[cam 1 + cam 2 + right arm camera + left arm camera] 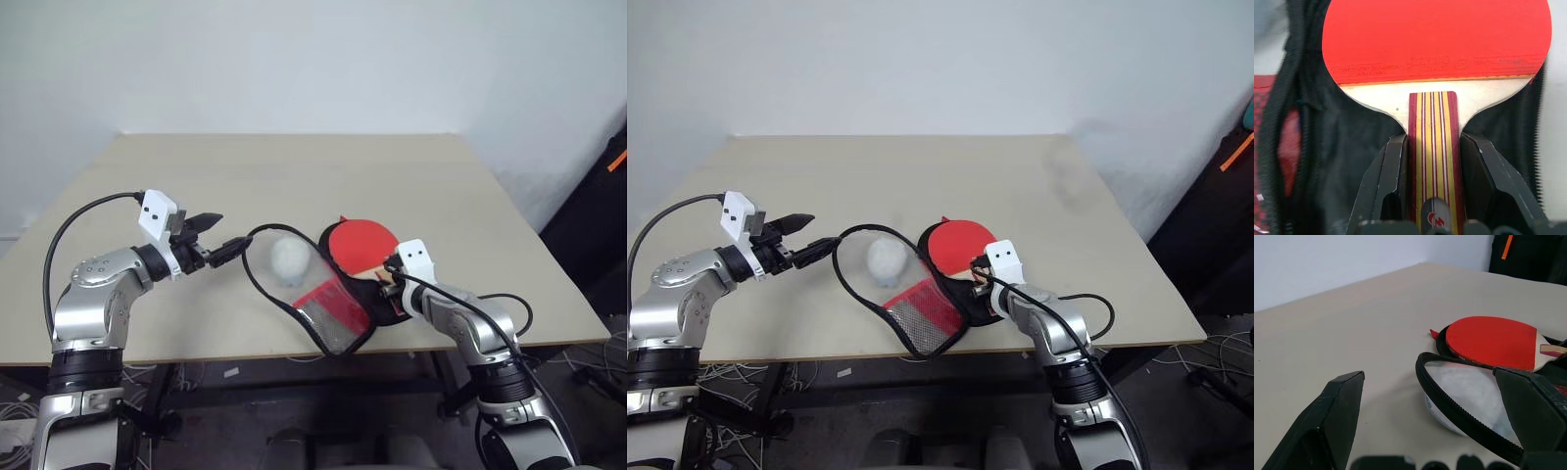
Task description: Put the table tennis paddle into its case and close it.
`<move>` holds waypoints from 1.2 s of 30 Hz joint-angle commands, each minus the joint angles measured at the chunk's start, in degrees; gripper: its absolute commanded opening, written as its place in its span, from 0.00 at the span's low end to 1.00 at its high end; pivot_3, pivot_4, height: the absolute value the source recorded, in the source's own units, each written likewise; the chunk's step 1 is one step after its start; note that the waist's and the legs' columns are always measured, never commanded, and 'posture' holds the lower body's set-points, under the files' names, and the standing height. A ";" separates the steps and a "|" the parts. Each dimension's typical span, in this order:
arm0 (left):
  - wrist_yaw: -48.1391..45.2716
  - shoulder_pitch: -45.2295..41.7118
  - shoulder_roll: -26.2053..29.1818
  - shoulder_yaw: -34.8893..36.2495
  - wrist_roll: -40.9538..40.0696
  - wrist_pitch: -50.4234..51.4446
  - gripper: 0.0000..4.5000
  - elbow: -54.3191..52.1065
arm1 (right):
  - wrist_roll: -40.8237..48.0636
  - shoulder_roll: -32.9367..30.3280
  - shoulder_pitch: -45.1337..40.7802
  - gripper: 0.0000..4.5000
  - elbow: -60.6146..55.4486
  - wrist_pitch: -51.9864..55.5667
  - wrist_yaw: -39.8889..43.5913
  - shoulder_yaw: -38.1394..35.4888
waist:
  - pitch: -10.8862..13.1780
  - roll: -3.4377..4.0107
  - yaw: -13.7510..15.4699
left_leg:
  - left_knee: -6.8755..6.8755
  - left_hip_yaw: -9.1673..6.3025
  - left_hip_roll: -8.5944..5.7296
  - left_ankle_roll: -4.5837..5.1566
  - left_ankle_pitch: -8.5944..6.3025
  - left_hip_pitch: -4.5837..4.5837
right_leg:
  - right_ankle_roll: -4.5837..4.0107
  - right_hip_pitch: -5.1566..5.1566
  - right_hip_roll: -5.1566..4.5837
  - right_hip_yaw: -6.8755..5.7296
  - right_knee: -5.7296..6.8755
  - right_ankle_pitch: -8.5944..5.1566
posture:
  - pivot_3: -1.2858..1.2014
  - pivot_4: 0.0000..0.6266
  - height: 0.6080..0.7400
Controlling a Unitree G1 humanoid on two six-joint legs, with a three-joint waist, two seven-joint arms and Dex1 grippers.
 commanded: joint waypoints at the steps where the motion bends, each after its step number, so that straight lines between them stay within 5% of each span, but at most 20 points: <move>1: -0.28 -1.32 0.60 0.41 -0.70 -0.14 1.00 -1.70 | 0.17 0.78 -1.07 0.27 -3.26 -0.18 0.62 0.53 | 0.00 0.00 0.00 | 0.00 0.00 0.00 0.00 0.00 0.00 | 0.00 0.00 0.00 0.00 0.00 0.00 | 0.52 0.00 1.00; 13: 0.18 -0.85 0.49 0.68 -0.73 0.06 1.00 -2.28 | -0.39 0.73 -0.91 0.27 -2.36 0.40 1.20 1.37 | 0.00 0.00 0.00 | 0.00 0.00 0.00 -0.01 0.00 0.00 | 0.00 -0.01 0.00 0.00 0.00 0.00 | 0.52 0.00 1.00; 14: 0.20 -0.80 0.52 0.72 -0.75 0.08 1.00 -2.34 | -0.37 0.73 -0.95 0.43 -2.29 0.60 1.27 1.36 | 0.00 0.00 0.00 | -0.01 0.00 0.00 -0.01 0.00 0.00 | 0.00 -0.01 0.00 0.00 0.00 0.00 | 0.52 0.00 1.00; 22: -0.66 -0.41 1.57 1.53 -1.37 0.57 1.00 -2.71 | 2.34 -1.15 -1.54 1.00 -6.28 3.52 4.02 -2.84 | 0.00 0.00 0.01 | 0.00 0.00 0.00 -0.01 0.00 -0.01 | 0.00 -0.01 0.00 0.00 0.00 0.00 | 0.52 0.00 1.00; 31: -6.75 3.83 7.33 3.73 -3.26 1.13 1.00 -2.77 | 16.01 -13.07 -5.49 1.00 -18.62 13.55 16.52 -15.69 | 0.04 0.06 0.02 | -0.04 0.02 0.04 -0.14 -0.09 0.00 | 0.01 -0.03 -0.02 -0.02 -0.04 -0.07 | 0.52 0.00 1.00; 36: -8.73 6.21 8.07 2.81 -2.69 0.90 1.00 -2.01 | 17.76 -26.75 -3.04 1.00 -16.65 4.76 28.09 -17.38 | 0.04 0.05 0.13 | -0.03 -0.02 0.03 -0.25 -0.16 0.06 | 0.08 -0.01 -0.09 -0.13 -0.15 -0.27 | 0.52 0.00 1.00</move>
